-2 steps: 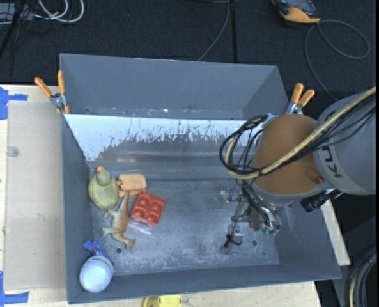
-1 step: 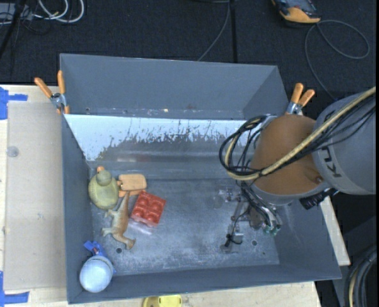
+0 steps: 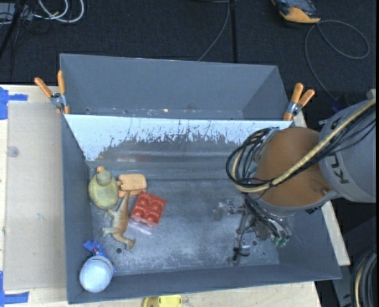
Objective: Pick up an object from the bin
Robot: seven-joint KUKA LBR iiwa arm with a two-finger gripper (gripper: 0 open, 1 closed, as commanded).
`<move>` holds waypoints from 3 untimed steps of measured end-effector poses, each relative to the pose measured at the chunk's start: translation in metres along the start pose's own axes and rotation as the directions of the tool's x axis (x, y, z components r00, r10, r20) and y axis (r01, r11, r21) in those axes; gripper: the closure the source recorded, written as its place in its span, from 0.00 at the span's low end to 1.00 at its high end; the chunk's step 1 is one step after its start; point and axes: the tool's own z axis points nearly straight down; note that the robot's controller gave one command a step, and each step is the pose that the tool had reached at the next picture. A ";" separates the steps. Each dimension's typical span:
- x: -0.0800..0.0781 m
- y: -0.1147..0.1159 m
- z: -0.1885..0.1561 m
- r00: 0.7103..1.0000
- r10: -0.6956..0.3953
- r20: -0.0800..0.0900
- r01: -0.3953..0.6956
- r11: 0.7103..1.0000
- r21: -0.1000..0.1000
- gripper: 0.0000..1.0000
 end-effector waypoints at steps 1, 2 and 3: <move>-0.014 0.012 0.021 0.997 0.076 0.008 -0.076 0.997 0.008 0.00; -0.014 0.042 0.032 0.970 0.242 0.002 -0.242 0.970 0.001 0.00; -0.043 0.067 0.042 0.995 0.097 0.007 -0.097 0.995 0.006 0.00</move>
Offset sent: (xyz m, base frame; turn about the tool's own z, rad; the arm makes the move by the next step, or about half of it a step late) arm 0.0023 0.0711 -0.0455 -0.0564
